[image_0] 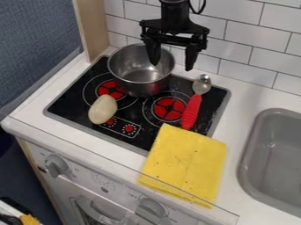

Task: Move the silver pot in the bottom left of the burner

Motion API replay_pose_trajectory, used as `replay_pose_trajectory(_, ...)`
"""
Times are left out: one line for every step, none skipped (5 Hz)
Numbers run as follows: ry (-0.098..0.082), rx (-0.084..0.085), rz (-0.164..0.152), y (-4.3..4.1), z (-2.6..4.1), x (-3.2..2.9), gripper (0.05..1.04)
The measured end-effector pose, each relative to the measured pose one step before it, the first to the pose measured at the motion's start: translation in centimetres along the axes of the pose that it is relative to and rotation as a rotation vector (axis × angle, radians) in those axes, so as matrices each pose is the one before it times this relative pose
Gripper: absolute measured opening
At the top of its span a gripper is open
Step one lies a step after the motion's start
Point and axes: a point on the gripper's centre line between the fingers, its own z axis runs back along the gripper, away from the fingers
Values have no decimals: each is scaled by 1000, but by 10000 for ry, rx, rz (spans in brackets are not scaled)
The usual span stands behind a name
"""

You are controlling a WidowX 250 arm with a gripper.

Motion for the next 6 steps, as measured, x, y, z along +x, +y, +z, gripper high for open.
replay_pose_trajectory(484,221,96,711,-2263,257,999)
replay_pose_trajectory(394,62,-1,23,-1675,112,951)
replay_pose_trajectory(-52,-91,-157,-437,-83,41,670)
replay_pose_trajectory(-49,-11,-169,-714,15,-5,366)
replay_pose_trajectory(-91,-11,92,42,-34,133,158)
replay_pose_trajectory(133,45,1,71,2,-212,80)
